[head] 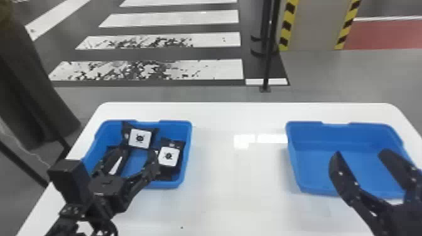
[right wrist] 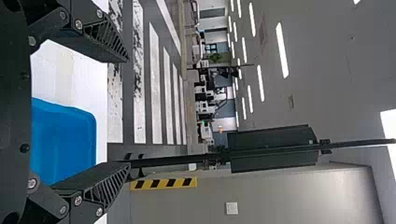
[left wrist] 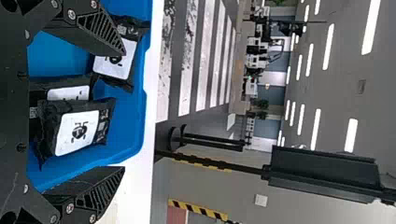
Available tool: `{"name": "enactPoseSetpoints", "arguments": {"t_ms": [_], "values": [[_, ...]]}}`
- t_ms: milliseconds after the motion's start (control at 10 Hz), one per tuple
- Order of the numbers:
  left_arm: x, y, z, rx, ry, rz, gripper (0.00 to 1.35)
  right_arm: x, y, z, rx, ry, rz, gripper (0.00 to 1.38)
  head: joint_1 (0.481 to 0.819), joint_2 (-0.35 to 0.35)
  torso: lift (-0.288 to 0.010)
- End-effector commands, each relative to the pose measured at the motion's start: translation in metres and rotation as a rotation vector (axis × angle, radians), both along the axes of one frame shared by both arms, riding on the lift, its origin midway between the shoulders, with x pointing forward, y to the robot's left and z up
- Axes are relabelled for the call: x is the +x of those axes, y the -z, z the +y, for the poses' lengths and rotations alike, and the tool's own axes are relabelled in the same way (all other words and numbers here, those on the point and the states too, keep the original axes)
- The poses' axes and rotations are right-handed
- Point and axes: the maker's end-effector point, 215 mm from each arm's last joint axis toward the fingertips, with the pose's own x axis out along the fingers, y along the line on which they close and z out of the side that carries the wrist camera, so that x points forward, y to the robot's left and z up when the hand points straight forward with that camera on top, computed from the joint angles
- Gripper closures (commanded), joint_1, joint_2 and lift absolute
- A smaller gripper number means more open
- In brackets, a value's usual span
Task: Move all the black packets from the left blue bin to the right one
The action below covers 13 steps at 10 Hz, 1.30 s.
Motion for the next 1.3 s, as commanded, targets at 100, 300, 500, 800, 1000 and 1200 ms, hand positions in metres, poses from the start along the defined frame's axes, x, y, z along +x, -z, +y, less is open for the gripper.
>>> {"name": "enactPoseSetpoints", "arguments": {"t_ms": [100,300,500,800,1000,1200], "values": [[0.014,0.022,-0.014,-0.01,0.039,0.114,0.17,0.0,0.002,0.0,0.005,-0.002,0.006,0.25,0.695,0.088,-0.14],[0.022,0.036,-0.02,0.002,0.058,0.18,0.17,0.0,0.004,0.001,0.008,-0.005,0.011,0.25,0.695,0.069,-0.14],[0.029,0.049,-0.01,0.025,0.043,0.241,0.17,0.0,0.004,0.003,0.013,-0.008,0.012,0.25,0.695,0.067,-0.14],[0.051,0.066,-0.011,0.043,0.084,0.31,0.18,0.001,0.007,0.004,0.014,-0.014,0.016,0.25,0.695,0.079,-0.14],[0.063,0.077,-0.013,0.047,0.106,0.349,0.19,0.001,0.008,0.006,0.021,-0.016,0.019,0.25,0.695,0.075,-0.14],[0.076,0.089,-0.023,0.039,0.153,0.374,0.23,0.001,0.008,0.006,0.023,-0.017,0.022,0.25,0.695,0.073,-0.14]]}}
